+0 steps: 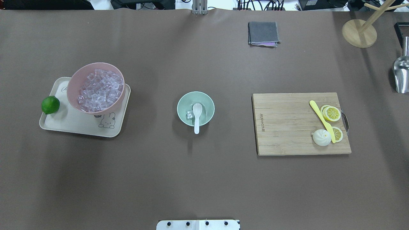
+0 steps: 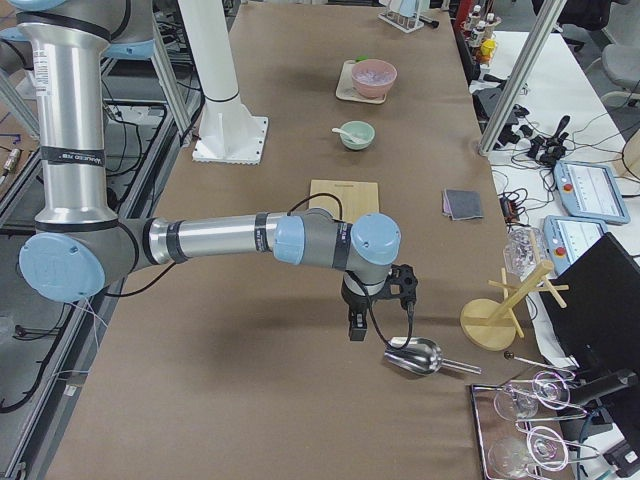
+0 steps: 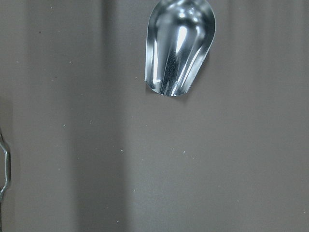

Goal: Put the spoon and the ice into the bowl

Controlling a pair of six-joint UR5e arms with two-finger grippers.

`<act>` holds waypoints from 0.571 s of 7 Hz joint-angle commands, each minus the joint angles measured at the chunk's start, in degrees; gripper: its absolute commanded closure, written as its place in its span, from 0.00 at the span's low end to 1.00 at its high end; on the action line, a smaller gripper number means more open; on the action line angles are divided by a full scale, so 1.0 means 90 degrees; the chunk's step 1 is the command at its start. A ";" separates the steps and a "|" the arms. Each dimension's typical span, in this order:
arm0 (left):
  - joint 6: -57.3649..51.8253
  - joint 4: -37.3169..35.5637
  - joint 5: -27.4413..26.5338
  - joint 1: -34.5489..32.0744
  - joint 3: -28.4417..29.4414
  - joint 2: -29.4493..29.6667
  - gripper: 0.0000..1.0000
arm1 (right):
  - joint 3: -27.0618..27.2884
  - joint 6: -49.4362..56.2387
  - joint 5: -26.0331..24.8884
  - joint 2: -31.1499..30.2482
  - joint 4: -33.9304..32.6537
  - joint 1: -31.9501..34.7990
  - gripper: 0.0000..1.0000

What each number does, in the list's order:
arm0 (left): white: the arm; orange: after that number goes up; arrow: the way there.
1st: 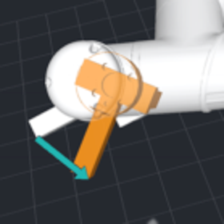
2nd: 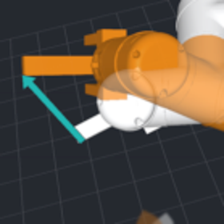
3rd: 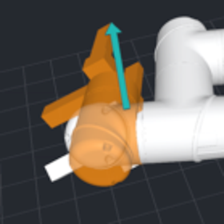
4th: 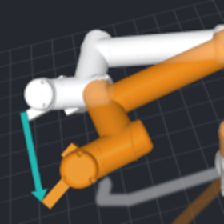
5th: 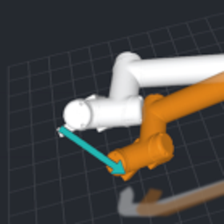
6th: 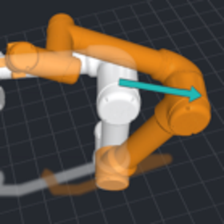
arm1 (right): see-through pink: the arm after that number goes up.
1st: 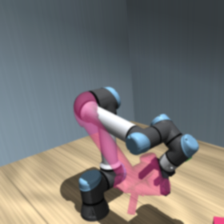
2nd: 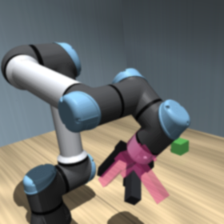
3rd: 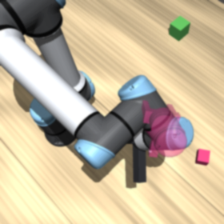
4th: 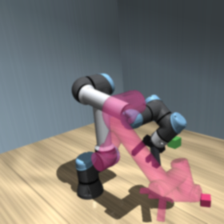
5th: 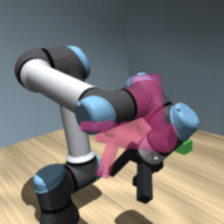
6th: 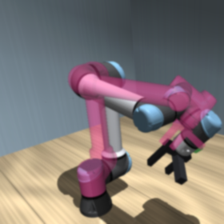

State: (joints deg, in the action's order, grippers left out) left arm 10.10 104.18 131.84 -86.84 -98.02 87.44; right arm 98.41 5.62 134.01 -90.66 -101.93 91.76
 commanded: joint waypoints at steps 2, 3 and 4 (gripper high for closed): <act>-0.0009 -0.0092 0.0019 -0.0020 -0.0046 0.0031 0.02 | 0.0003 0.0000 0.0042 0.0043 0.0007 0.0000 0.00; -0.0009 -0.0092 0.0019 -0.0020 -0.0046 0.0021 0.02 | 0.0003 0.0000 0.0042 0.0053 0.0007 0.0000 0.00; -0.0009 -0.0092 0.0019 -0.0020 -0.0046 0.0021 0.02 | 0.0003 0.0000 0.0051 0.0063 0.0007 0.0000 0.00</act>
